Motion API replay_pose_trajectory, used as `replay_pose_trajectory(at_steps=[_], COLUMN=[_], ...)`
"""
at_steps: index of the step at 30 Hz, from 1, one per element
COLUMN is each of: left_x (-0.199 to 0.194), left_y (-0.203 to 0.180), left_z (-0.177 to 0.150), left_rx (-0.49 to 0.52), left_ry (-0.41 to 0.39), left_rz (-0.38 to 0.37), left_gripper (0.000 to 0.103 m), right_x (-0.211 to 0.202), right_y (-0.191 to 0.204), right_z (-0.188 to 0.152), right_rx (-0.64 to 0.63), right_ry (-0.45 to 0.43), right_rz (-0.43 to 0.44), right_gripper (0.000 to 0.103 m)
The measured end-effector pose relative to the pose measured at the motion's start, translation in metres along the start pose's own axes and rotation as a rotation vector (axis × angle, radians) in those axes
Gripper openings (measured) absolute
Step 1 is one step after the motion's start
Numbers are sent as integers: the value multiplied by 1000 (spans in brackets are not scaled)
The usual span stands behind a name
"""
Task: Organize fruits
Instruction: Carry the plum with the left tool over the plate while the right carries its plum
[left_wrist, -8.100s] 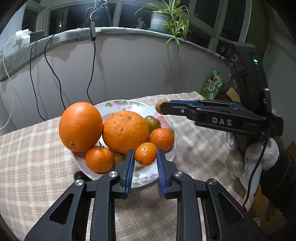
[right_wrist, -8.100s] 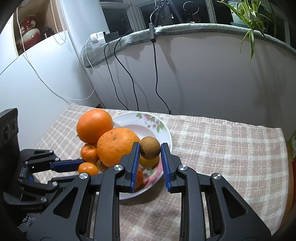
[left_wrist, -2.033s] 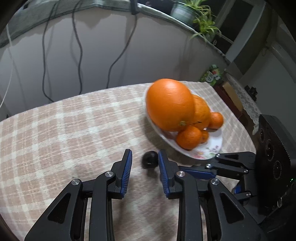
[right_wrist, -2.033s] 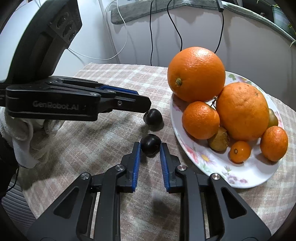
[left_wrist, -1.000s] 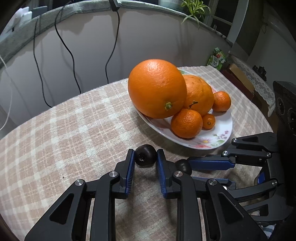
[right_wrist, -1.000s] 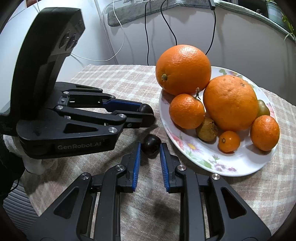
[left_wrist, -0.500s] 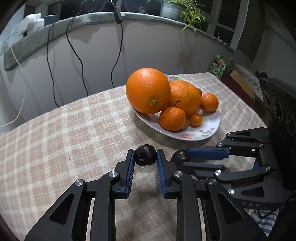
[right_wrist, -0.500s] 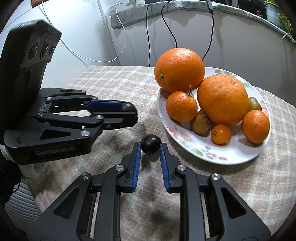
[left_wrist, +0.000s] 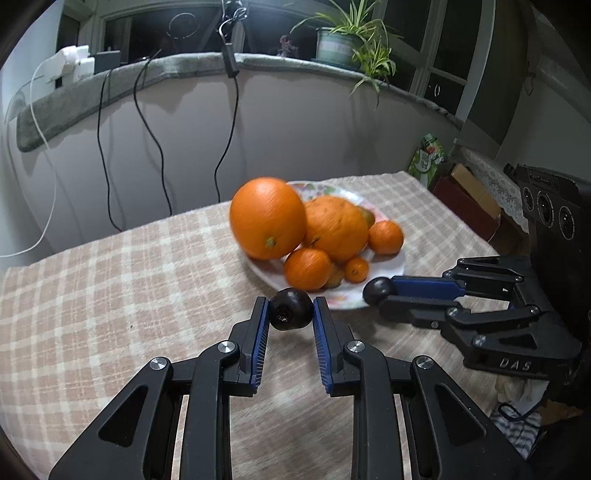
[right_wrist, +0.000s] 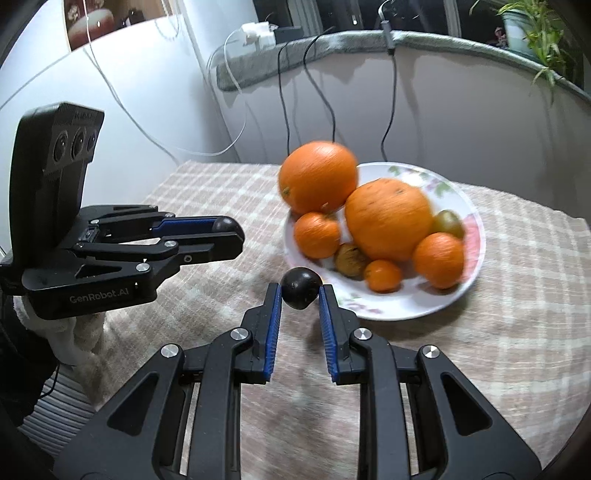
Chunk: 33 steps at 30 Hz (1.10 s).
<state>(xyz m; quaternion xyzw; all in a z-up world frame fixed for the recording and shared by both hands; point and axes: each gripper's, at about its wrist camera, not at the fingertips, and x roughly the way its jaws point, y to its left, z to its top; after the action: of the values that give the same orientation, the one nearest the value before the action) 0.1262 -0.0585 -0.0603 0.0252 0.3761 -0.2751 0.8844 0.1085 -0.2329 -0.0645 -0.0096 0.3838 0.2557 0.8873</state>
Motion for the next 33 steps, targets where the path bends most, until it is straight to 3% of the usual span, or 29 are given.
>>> replay_pose_trajectory(at_steps=[15, 33], left_x=[29, 77], left_y=[-28, -37], left_z=[53, 105], left_rx=[2, 25], left_ry=[-46, -19], left_rz=[6, 75], left_gripper=[22, 22], right_x=[-24, 23], right_y=[-65, -106], right_z=[38, 69], right_rx=[61, 75], right_ry=[-97, -54], right_rz=[-30, -31], right_gripper=[22, 22])
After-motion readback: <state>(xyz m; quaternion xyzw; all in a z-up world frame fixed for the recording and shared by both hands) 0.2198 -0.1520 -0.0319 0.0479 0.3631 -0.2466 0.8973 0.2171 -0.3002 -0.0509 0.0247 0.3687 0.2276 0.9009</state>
